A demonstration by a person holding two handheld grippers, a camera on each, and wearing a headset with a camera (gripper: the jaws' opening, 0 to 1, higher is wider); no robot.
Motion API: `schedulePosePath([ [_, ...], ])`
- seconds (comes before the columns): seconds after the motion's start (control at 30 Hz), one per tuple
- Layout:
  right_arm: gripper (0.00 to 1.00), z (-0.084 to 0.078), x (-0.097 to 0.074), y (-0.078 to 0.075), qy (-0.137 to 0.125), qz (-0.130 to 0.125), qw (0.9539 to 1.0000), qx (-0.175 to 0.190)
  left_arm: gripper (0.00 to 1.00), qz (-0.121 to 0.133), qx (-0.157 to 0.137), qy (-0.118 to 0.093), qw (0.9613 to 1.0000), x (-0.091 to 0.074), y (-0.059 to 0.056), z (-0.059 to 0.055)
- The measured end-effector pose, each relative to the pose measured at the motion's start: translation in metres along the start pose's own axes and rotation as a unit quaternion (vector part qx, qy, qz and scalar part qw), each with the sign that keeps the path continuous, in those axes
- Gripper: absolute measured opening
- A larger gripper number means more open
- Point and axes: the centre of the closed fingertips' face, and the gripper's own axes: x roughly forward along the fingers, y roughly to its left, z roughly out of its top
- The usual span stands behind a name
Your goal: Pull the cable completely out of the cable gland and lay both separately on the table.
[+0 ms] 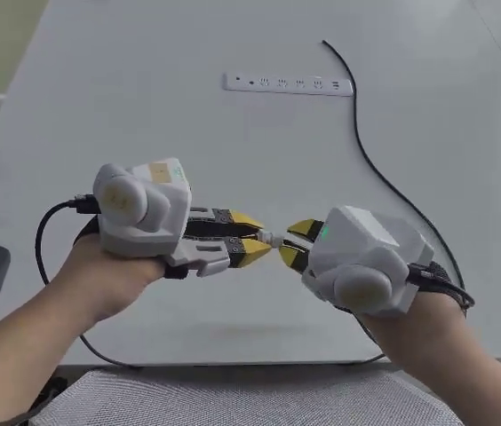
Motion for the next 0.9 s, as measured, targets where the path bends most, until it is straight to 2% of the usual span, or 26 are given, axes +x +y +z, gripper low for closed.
schedulePosePath([
  [0.13, 0.01, -0.0013, 0.0013, 0.0048, -0.004, 0.011, 0.9999, -0.002, 0.15, 0.0, 0.0, 0.002, 1.0, 0.0009, -0.0002, -0.0016],
  [0.33, 0.01, -0.0051, 0.0025, 0.0071, -0.002, 0.016, 0.9999, 0.005, 0.15, 0.0, 0.003, 0.008, 1.0, 0.0026, -0.0029, -0.0048],
  [0.67, 0.0, -0.0061, 0.0031, 0.0076, -0.003, 0.014, 0.9996, 0.026, 0.15, -0.003, 0.006, 0.008, 0.9999, 0.0029, -0.0041, -0.005],
  [0.9, 0.0, -0.0086, 0.0042, 0.0017, -0.002, 0.006, 0.9989, 0.046, 0.15, 0.001, 0.007, 0.005, 1.0, 0.0028, -0.0023, -0.0024],
])
